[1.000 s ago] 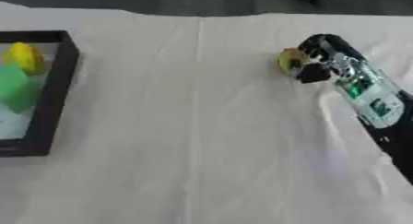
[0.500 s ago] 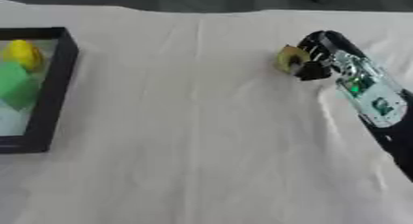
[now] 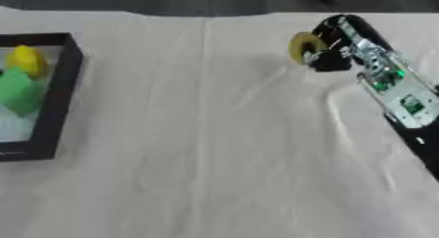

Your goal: Pick up the objects with one hand, pass them to the other hand, and then place them into the box on the other side of the table.

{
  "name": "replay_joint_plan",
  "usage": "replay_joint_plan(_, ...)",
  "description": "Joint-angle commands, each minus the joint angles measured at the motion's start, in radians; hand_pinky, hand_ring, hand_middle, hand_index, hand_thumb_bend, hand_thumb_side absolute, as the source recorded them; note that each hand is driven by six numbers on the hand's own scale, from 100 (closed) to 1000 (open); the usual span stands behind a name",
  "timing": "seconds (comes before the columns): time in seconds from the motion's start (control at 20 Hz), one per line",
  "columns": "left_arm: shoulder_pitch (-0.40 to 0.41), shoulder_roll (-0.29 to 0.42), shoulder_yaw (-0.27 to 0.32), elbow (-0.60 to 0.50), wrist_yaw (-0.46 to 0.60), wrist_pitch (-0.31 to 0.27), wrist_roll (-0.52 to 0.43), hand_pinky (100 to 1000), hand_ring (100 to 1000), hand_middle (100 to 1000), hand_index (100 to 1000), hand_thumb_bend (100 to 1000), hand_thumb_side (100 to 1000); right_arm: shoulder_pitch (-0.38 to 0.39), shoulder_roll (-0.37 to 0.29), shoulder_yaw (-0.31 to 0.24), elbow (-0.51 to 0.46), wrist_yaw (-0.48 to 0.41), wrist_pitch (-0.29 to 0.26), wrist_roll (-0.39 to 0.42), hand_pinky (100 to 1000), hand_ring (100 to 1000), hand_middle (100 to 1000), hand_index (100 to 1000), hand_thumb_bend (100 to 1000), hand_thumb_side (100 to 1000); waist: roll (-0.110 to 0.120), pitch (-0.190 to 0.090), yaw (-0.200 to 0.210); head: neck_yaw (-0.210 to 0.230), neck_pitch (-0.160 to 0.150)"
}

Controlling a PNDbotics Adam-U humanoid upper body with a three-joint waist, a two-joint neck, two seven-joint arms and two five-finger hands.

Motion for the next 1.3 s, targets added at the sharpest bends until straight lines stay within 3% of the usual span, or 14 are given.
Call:
replay_joint_plan(0.05, -0.006, 0.027, 0.009, -0.011, -0.008, 0.006, -0.002, 605, 690, 606, 727, 100, 664, -0.005, -0.032, -0.01, -0.076, -0.05, 0.022, -0.019, 652, 601, 414, 488, 100, 100, 0.005, -0.046, -0.01, 0.014, 0.017)
replay_joint_plan(0.45, -0.029, 0.054, 0.027, -0.017, -0.03, 0.026, 0.002, 607, 726, 614, 730, 100, 644, 0.023, 0.071, -0.017, -0.244, -0.183, 0.079, -0.131, 588, 564, 388, 482, 100, 100, 0.028, -0.095, -0.061, 0.068, 0.067)
replay_joint_plan(0.75, -0.079, 0.074, 0.027, -0.02, -0.049, 0.045, -0.003, 612, 730, 625, 734, 100, 612, 0.05, 0.173, 0.005, -0.329, -0.197, 0.103, -0.182, 564, 549, 379, 483, 100, 100, 0.033, -0.116, -0.079, 0.09, 0.085)
replay_joint_plan(1.3, -0.205, 0.088, -0.004, -0.052, -0.115, 0.072, -0.079, 632, 741, 641, 738, 100, 483, 0.052, 0.364, 0.099, -0.309, -0.185, 0.042, -0.337, 534, 530, 368, 481, 100, 149, 0.041, -0.132, -0.075, 0.077, 0.105)
